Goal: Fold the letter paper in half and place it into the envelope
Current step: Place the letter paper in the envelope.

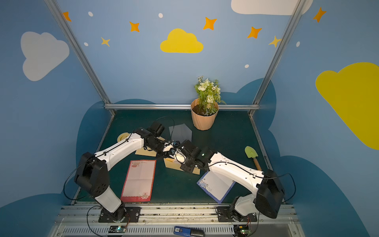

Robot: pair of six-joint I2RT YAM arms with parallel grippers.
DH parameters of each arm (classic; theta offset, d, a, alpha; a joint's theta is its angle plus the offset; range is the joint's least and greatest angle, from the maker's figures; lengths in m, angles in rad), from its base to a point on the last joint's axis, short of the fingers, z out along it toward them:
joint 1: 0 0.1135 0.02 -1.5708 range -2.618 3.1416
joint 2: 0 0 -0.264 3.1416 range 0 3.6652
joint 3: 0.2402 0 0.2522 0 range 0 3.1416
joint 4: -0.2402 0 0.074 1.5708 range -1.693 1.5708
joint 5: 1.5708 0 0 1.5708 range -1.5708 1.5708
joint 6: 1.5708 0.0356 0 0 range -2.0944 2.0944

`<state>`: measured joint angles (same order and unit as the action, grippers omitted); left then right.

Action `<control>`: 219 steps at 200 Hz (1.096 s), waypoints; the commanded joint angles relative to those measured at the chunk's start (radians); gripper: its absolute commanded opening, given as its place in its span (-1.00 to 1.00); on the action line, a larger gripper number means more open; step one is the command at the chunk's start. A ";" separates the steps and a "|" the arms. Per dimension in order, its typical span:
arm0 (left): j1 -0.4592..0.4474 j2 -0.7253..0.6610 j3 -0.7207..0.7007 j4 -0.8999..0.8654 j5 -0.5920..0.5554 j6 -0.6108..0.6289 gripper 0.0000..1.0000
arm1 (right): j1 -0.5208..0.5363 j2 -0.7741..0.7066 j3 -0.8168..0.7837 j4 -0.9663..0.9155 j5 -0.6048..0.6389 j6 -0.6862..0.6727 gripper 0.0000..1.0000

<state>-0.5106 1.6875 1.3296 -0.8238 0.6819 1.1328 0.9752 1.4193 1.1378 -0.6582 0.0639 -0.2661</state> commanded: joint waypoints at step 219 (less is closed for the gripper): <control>-0.008 0.016 0.026 -0.055 0.063 0.002 -0.93 | -0.026 0.041 -0.050 0.237 0.081 0.296 -0.86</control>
<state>-0.4896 1.6958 1.3445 -0.7982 0.6746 1.1000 0.9714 1.5261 1.1084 -0.5491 0.0879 -0.0727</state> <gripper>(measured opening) 0.048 0.077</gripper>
